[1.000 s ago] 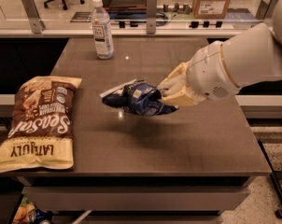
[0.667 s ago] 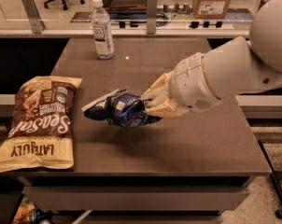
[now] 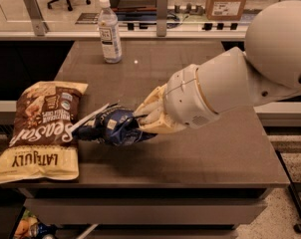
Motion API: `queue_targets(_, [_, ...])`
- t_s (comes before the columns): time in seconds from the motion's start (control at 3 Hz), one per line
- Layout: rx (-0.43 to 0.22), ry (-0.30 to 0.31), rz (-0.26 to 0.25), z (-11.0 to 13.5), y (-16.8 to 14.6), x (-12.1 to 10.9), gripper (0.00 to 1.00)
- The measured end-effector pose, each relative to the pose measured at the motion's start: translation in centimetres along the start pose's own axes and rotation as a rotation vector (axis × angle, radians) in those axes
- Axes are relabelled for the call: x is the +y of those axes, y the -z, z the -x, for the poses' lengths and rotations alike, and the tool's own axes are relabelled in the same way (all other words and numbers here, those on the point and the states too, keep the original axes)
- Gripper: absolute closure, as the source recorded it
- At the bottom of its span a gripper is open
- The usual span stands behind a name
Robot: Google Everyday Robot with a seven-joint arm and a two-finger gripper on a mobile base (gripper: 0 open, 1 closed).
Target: Move blue chip bag near brown chip bag
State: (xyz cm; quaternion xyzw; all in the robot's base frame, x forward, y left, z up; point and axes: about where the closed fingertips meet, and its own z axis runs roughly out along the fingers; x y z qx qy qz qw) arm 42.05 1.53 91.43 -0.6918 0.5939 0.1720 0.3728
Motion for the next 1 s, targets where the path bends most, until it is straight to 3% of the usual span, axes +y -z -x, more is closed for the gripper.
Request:
queue_targets(0.67, [0.006,0.012,-0.002,0.58,0.08,0.15,0.14])
queue_targets(1.0, [0.008,0.017,-0.004,0.85,0.13,0.22,0.0])
